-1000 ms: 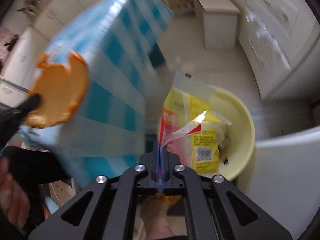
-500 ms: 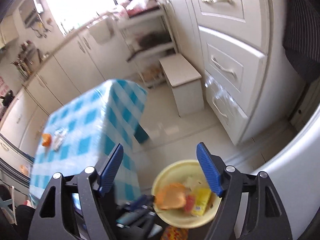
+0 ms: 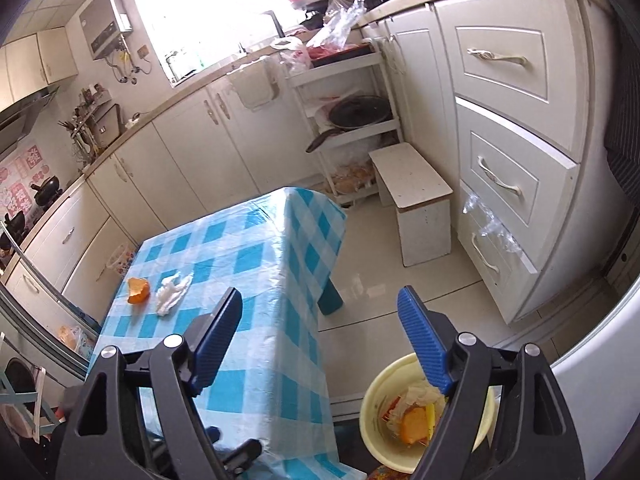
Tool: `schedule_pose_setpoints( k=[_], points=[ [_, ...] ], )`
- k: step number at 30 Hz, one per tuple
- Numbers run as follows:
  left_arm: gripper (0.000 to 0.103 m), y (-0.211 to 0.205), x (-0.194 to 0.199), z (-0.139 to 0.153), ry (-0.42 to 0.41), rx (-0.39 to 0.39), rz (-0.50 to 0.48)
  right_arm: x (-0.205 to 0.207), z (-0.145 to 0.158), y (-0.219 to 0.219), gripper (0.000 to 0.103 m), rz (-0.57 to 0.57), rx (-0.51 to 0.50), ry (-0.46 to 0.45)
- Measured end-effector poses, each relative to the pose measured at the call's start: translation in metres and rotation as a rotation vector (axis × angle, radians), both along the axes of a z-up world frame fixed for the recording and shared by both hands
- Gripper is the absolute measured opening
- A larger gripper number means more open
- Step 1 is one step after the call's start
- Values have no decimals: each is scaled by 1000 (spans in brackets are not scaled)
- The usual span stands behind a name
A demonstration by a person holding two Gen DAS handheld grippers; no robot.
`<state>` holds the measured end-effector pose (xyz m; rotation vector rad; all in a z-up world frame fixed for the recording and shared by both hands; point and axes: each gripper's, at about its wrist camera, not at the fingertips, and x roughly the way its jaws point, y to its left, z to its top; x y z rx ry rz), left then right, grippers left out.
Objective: Collect trash
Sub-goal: 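Move both open grippers back over the table toward the remaining peel and tissue, then grasp the remaining orange peel with the left gripper while the right gripper grasps the white tissue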
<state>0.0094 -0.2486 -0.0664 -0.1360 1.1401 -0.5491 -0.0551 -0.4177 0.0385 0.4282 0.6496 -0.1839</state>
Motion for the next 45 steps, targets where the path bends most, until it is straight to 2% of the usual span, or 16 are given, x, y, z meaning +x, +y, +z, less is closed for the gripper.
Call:
schedule_pose_setpoints(
  k=[2, 6, 9, 14, 25, 31, 34, 37, 41, 45],
  points=[
    [62, 22, 2, 17, 7, -52, 16, 5, 2, 8, 77, 14, -4, -6],
    [68, 58, 4, 49, -69, -47, 53, 18, 2, 27, 77, 50, -18, 1],
    [73, 84, 10, 61, -102, -33, 96, 26, 2, 39, 77, 79, -30, 6],
    [74, 130, 25, 49, -51, -21, 189, 36, 0, 62, 77, 128, -46, 16],
    [74, 177, 49, 14, 19, 6, 282, 62, -5, 110, 79, 241, -88, 43],
    [74, 239, 77, 3, 59, 2, 420, 83, -14, 148, 81, 331, -107, 60],
    [74, 273, 95, 1, 88, -19, 494, 94, -24, 172, 81, 386, -119, 88],
    [74, 294, 120, 7, 86, -1, 523, 106, -36, 198, 81, 439, -148, 111],
    [76, 308, 164, 9, 102, 9, 537, 126, -50, 220, 81, 469, -163, 139],
    [77, 306, 211, 11, 88, 17, 537, 148, -57, 230, 81, 463, -151, 157]
  ],
)
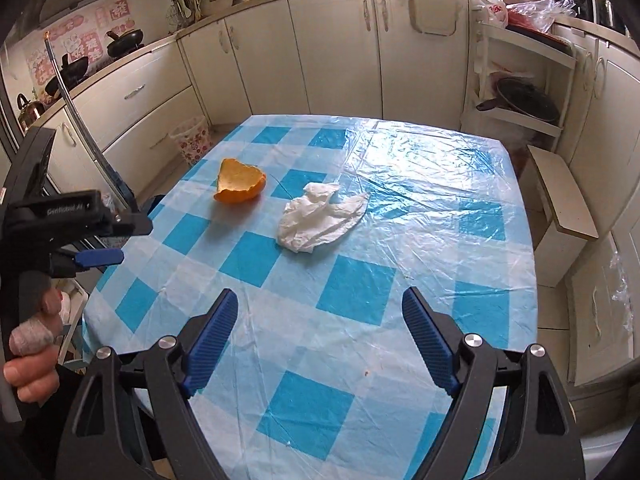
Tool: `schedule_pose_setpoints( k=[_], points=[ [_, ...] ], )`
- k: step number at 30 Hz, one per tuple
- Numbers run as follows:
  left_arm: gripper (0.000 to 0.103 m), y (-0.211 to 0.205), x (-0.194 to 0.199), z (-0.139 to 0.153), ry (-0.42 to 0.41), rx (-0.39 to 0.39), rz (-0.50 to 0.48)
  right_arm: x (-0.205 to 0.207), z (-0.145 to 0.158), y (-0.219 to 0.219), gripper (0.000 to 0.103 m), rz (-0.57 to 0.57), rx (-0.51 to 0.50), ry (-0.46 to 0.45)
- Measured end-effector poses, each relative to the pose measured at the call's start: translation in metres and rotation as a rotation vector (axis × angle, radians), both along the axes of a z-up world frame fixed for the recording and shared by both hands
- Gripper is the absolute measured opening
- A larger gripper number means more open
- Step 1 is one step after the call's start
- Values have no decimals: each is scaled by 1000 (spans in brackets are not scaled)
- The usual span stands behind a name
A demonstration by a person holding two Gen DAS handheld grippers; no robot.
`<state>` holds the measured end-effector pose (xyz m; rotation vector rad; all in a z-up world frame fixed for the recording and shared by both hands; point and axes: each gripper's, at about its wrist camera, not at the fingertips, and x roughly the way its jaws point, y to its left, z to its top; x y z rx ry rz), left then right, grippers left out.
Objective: Collect trash
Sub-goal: 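Grasp the remaining orange peel with the left gripper while the right gripper grasps the white tissue, then carry the peel with the left gripper while the right gripper carries the tissue to the bin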
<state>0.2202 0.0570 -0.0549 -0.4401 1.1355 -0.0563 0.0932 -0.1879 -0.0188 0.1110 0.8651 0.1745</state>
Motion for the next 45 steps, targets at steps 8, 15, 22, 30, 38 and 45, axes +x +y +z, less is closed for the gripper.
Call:
schedule_pose_setpoints(
  k=[8, 15, 22, 30, 38, 45],
  points=[
    [78, -20, 101, -13, -22, 122, -60, 54, -12, 18, 81, -53, 45, 9],
    [73, -42, 140, -36, -9, 192, -166, 92, -37, 34, 81, -51, 15, 44],
    [17, -64, 149, -42, 28, 144, -242, 118, -62, 35, 79, -39, -11, 77],
    [6, -57, 132, -26, 14, 44, -225, 110, -58, 43, 16, 46, 6, 91],
    [6, -57, 75, 3, -58, -21, -234, 73, -31, 15, 13, 16, 57, 49],
    [6, -72, 2, 5, -82, -55, -243, 24, -5, -26, 13, -31, 71, 0]
  ],
)
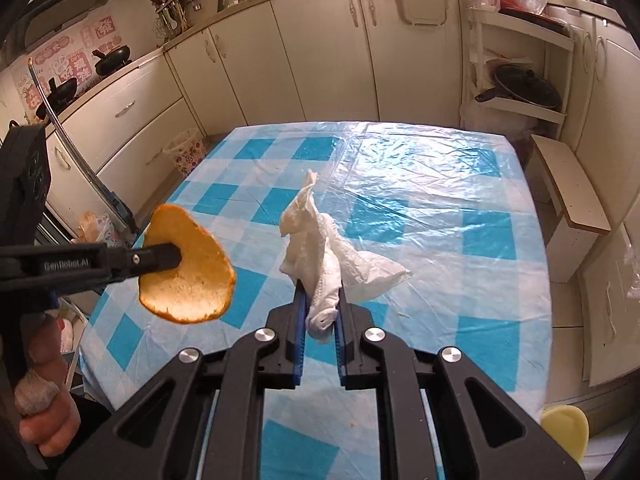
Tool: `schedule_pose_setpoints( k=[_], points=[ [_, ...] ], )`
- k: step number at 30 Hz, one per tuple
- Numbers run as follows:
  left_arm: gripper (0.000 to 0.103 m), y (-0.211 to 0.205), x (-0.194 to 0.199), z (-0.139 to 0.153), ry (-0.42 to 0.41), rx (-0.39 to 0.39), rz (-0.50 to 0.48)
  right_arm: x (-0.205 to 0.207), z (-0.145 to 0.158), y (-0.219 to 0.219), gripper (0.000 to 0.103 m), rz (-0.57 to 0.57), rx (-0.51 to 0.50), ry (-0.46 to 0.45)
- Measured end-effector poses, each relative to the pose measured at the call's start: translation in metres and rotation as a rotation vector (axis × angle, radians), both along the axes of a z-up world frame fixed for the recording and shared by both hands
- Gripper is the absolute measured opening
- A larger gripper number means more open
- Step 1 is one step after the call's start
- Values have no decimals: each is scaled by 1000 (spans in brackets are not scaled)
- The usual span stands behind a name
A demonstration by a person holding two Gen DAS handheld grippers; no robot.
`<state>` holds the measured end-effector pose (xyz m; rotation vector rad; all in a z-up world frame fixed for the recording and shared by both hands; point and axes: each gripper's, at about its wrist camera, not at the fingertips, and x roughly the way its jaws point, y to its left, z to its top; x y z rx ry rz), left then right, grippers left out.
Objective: Collect trash
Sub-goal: 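Carry the peel with the left gripper while the right gripper carries the tissue to the bin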
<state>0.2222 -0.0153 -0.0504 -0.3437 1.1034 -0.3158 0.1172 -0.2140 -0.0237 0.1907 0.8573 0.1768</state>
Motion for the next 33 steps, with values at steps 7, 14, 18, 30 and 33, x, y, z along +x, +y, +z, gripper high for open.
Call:
schedule_pose_setpoints(
  k=[7, 14, 18, 30, 33],
  points=[
    [6, -23, -62, -10, 1, -9, -40, -59, 11, -39, 13, -49, -20, -29],
    [6, -53, -100, -23, 40, -53, -80, -93, -4, -102, 13, -161, -51, 25],
    [6, -78, -113, -26, 47, -60, -120, -111, -18, -136, 13, -238, -72, 71],
    [6, -135, -137, -32, 73, -58, -206, -148, -76, -201, 13, -376, -155, 302],
    [6, -144, -143, -33, 74, -56, -220, -152, -91, -205, 14, -379, -203, 369]
  ],
)
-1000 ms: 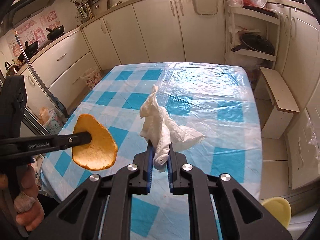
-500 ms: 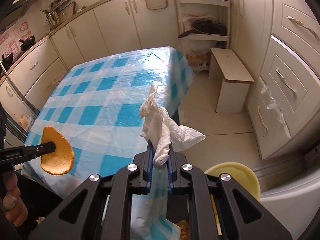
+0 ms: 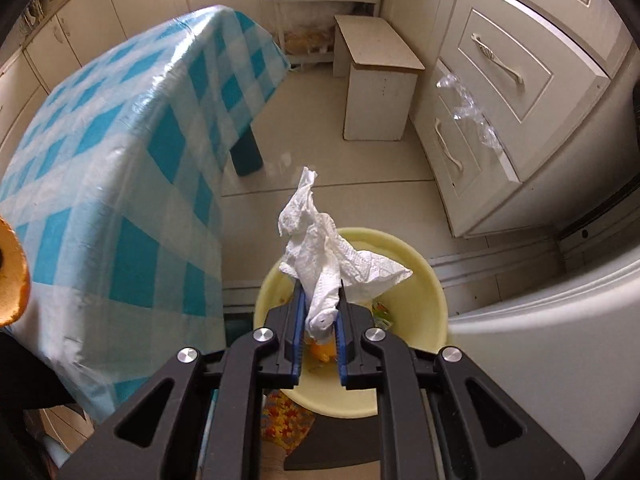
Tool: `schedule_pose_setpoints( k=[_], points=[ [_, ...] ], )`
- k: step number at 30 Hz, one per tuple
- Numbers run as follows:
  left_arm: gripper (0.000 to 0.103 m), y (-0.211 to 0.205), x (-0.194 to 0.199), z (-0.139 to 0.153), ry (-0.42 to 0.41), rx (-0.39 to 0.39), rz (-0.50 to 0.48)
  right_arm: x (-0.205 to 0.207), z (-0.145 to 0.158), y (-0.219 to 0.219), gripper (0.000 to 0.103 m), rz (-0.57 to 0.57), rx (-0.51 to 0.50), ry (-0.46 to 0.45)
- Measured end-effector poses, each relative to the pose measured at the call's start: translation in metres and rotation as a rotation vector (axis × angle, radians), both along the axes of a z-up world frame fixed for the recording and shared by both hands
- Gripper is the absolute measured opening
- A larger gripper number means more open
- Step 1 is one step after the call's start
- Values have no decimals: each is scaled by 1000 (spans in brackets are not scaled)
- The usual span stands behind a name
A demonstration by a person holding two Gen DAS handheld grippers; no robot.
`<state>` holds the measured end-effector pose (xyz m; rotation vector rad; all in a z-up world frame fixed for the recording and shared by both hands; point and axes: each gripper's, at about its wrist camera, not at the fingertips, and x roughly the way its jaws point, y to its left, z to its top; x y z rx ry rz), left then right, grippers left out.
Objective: Collect trash
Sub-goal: 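Carry the peel with the left gripper while the right gripper carries the tissue to the bin, then open the right gripper to drop the tissue into the bin while the left gripper holds the peel, then lower the peel over the yellow bin and open the left gripper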
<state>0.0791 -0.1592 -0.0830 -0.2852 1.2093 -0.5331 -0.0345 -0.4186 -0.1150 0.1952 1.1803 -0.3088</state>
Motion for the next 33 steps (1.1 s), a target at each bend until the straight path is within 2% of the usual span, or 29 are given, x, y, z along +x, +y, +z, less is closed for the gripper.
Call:
schedule_pose_setpoints(
  k=[6, 7, 10, 13, 20, 25, 33],
  points=[
    [6, -9, -8, 0, 3, 1, -12, -10, -23, -6, 14, -5, -31, 98],
    [6, -11, -9, 0, 3, 2, -12, -11, -26, -6, 17, -4, -41, 114],
    [6, -9, -14, 1, 3, 2, -16, -12, -36, -1, 40, 27, -78, 184],
    [6, -9, -17, 1, 0, 5, -20, -15, -34, 3, 44, 47, -117, 184],
    [6, -16, -28, -3, -3, 22, -38, -26, 16, 9, 59, 31, -119, 12],
    [6, -29, -32, -9, -4, 42, -59, -30, 58, 14, 63, 26, -95, -146],
    [6, -66, -39, -18, -6, 57, -113, -48, 124, 3, 69, -16, 26, -481]
  ],
)
